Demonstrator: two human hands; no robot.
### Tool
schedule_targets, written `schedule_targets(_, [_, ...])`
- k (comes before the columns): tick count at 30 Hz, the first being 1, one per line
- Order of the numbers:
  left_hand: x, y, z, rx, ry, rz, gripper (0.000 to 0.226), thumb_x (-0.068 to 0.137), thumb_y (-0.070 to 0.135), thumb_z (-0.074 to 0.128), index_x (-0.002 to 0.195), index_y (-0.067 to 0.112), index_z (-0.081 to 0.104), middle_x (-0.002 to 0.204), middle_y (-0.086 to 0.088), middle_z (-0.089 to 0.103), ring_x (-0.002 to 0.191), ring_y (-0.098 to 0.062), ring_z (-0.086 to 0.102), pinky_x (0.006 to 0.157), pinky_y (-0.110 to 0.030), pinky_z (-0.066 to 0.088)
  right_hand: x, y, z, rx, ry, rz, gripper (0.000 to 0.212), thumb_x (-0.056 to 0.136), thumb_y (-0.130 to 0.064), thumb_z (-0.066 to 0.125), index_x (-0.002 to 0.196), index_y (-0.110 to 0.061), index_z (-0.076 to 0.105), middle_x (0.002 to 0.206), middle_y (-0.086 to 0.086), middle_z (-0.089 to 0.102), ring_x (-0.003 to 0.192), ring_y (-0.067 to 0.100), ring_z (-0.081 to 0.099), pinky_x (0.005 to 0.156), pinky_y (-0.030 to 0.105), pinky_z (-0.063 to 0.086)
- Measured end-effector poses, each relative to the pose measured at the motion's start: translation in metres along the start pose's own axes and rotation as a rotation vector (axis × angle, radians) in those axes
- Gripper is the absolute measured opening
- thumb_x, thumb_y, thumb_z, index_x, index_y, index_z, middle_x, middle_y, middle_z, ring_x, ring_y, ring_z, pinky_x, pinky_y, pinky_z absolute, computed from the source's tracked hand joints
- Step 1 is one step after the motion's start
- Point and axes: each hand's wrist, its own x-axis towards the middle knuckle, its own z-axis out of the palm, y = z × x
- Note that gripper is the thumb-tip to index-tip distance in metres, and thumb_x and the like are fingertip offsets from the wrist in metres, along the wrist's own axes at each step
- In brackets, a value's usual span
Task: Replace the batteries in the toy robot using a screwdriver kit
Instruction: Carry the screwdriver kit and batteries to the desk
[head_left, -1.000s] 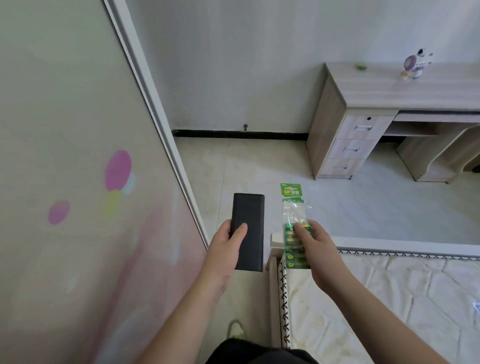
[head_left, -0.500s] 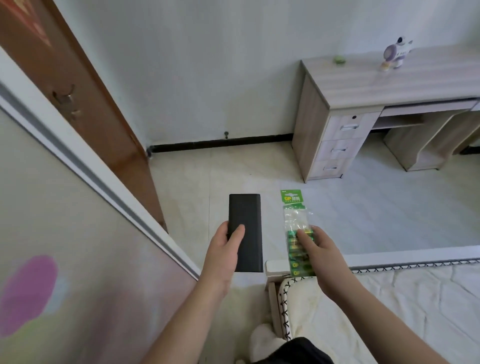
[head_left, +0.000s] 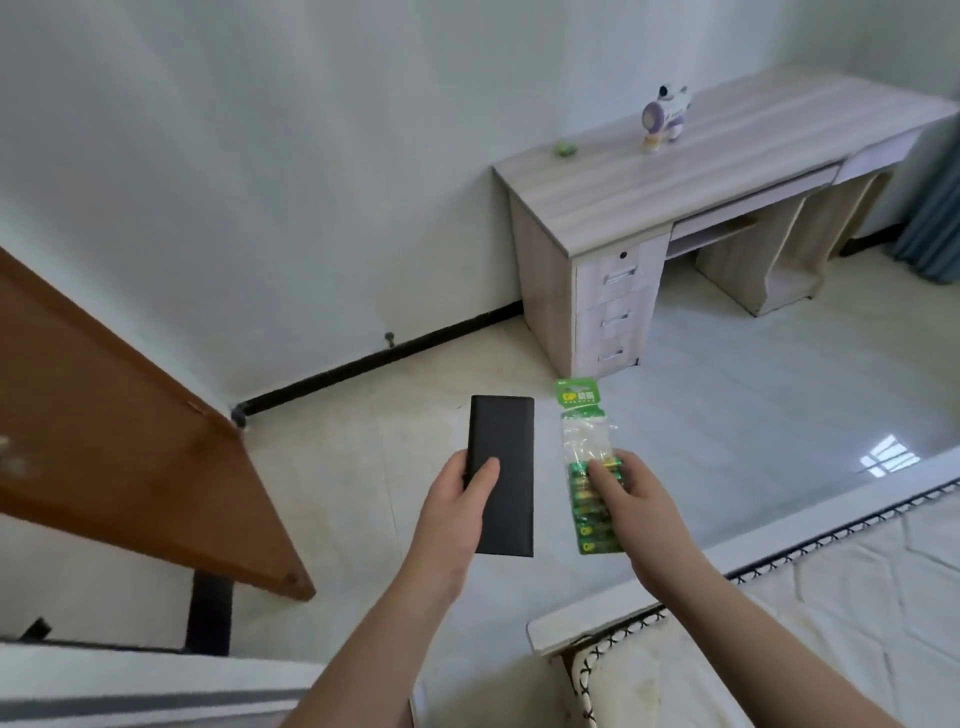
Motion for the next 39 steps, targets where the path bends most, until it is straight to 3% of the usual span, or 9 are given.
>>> schedule_targets(7, [0.050, 0.019, 0.024, 0.028, -0.108, 0.003, 0.014, 0.097, 0.026, 0.054, 0.106, 0.025, 0.065, 0.101, 0.007, 0.073, 0.090, -0.009, 0.069, 0.074, -0.026, 0.052, 0.025, -0.021, -0.021, 0.135, 0.168, -0.017, 0.005, 0.096, -0.031, 0.055, 0.096, -0.028, 0.060, 0.086, 0.007, 0.066, 0.070, 0.020, 0.064, 0.069, 0.044, 0.056])
schedule_targets(13, [0.106, 0.036, 0.028, 0.029, -0.214, -0.021, 0.016, 0.097, 0.030, 0.054, 0.108, 0.027, 0.065, 0.103, 0.006, 0.073, 0.095, -0.014, 0.068, 0.082, -0.035, 0.057, 0.052, -0.032, -0.023, 0.166, 0.326, -0.001, 0.015, 0.094, -0.033, 0.057, 0.108, -0.028, 0.060, 0.093, 0.008, 0.066, 0.076, 0.022, 0.065, 0.075, 0.047, 0.056])
schedule_targets(17, [0.158, 0.053, 0.028, 0.019, -0.304, -0.016, 0.017, 0.097, 0.031, 0.054, 0.109, 0.025, 0.065, 0.104, 0.003, 0.072, 0.096, -0.015, 0.069, 0.083, -0.036, 0.056, 0.080, -0.044, -0.013, 0.180, 0.449, -0.008, 0.008, 0.095, -0.030, 0.056, 0.102, -0.030, 0.061, 0.090, 0.007, 0.066, 0.073, 0.020, 0.064, 0.071, 0.041, 0.055])
schedule_targets(27, [0.306, 0.122, 0.024, -0.009, -0.714, 0.020, 0.018, 0.097, 0.031, 0.054, 0.111, 0.027, 0.065, 0.105, 0.000, 0.072, 0.100, -0.019, 0.067, 0.092, -0.045, 0.054, 0.184, -0.097, 0.061, 0.254, 0.758, -0.007, 0.010, 0.095, -0.030, 0.057, 0.104, -0.029, 0.061, 0.094, 0.008, 0.068, 0.082, 0.026, 0.067, 0.076, 0.047, 0.057])
schedule_targets(32, [0.348, 0.147, 0.031, 0.018, -0.779, 0.066, 0.018, 0.094, 0.036, 0.056, 0.109, 0.030, 0.065, 0.104, 0.003, 0.071, 0.101, -0.019, 0.067, 0.094, -0.048, 0.053, 0.213, -0.127, 0.072, 0.246, 0.807, -0.042, 0.012, 0.096, -0.030, 0.056, 0.107, -0.026, 0.061, 0.095, 0.010, 0.068, 0.083, 0.026, 0.068, 0.076, 0.046, 0.058])
schedule_targets(36, [0.372, 0.169, 0.042, 0.096, -0.832, 0.129, 0.039, 0.081, 0.054, 0.056, 0.114, 0.033, 0.060, 0.108, 0.008, 0.070, 0.107, -0.017, 0.064, 0.096, -0.047, 0.051, 0.231, -0.150, 0.079, 0.235, 0.798, -0.087, 0.015, 0.096, -0.031, 0.055, 0.109, -0.024, 0.059, 0.097, 0.009, 0.067, 0.083, 0.024, 0.067, 0.069, 0.038, 0.055])
schedule_targets(39, [0.387, 0.188, 0.052, 0.103, -0.848, 0.167, 0.023, 0.087, 0.049, 0.055, 0.107, 0.038, 0.062, 0.104, 0.009, 0.071, 0.102, -0.018, 0.066, 0.092, -0.048, 0.054, 0.242, -0.172, 0.078, 0.267, 0.813, -0.124, 0.013, 0.097, -0.030, 0.053, 0.107, -0.024, 0.058, 0.095, 0.008, 0.066, 0.082, 0.022, 0.066, 0.065, 0.034, 0.052])
